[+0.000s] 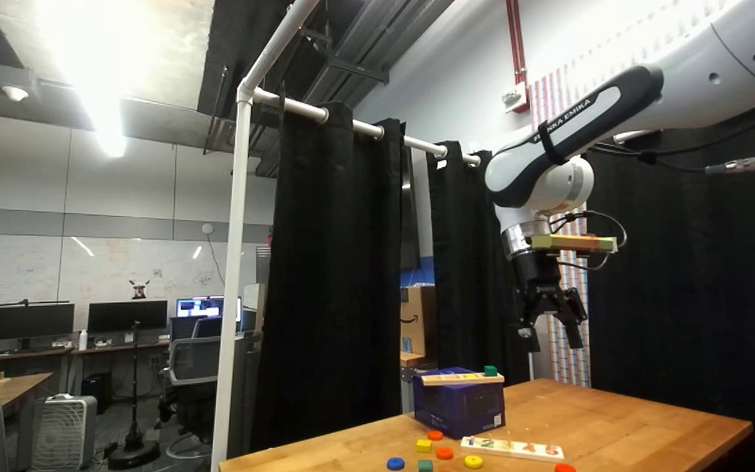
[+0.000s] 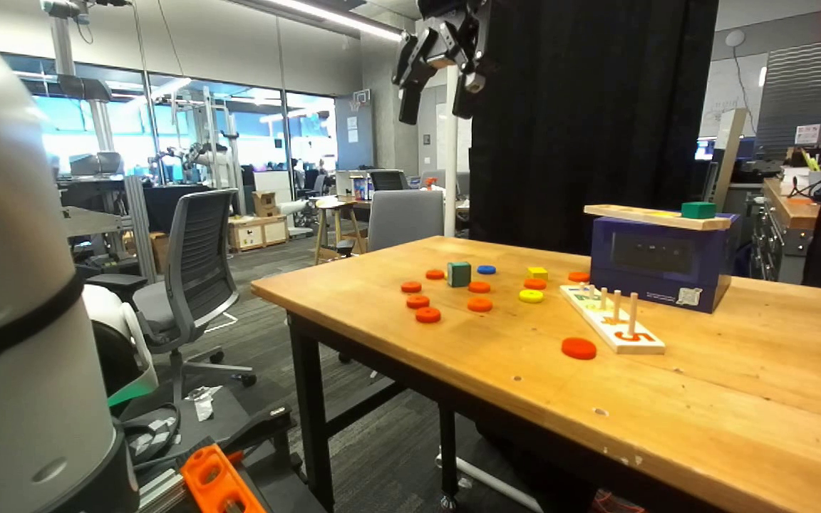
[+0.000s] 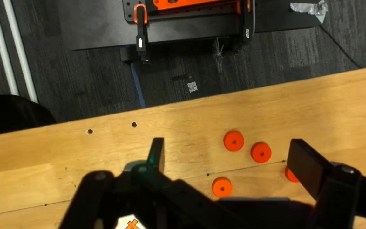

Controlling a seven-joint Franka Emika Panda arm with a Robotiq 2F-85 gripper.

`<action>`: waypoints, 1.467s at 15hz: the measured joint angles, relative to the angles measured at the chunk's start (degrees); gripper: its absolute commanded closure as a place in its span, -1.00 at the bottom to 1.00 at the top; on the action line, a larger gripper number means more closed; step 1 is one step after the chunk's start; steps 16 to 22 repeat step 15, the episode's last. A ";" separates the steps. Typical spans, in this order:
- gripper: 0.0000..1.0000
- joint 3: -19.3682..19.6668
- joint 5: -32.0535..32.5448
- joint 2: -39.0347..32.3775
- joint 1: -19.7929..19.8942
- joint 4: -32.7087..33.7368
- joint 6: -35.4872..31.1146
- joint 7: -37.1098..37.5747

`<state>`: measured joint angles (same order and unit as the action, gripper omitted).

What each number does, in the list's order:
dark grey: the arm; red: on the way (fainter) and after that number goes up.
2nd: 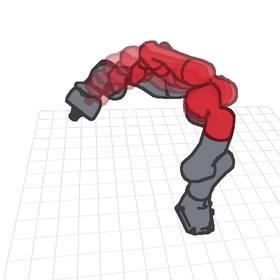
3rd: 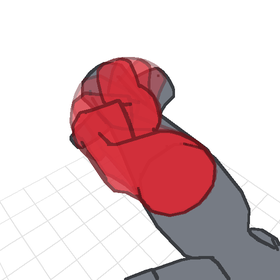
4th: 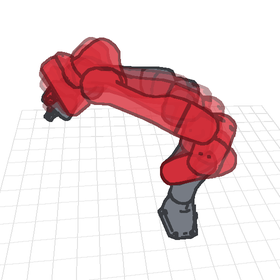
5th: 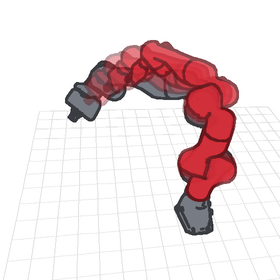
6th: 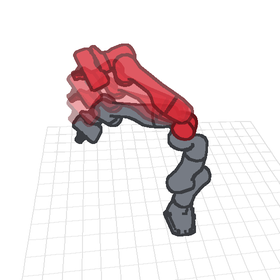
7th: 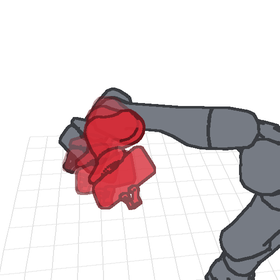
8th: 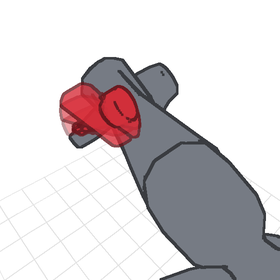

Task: Put a yellow block from the table in the second compartment from the right of the wooden tray

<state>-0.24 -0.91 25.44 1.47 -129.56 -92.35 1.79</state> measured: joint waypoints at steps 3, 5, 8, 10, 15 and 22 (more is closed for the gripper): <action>-1.00 0.01 2.94 4.22 -0.07 -2.91 -0.90 -6.21; -1.00 0.14 4.15 7.38 -0.23 -4.35 -1.52 -9.34; -1.00 0.62 4.43 11.53 -0.57 -6.21 -1.63 -11.84; -1.00 1.03 4.43 13.52 -0.77 -7.25 -1.71 -12.37; -1.00 1.52 4.43 15.75 -0.84 -8.91 -2.04 -12.49; -1.00 1.52 4.43 15.75 -0.84 -8.91 -2.04 -12.49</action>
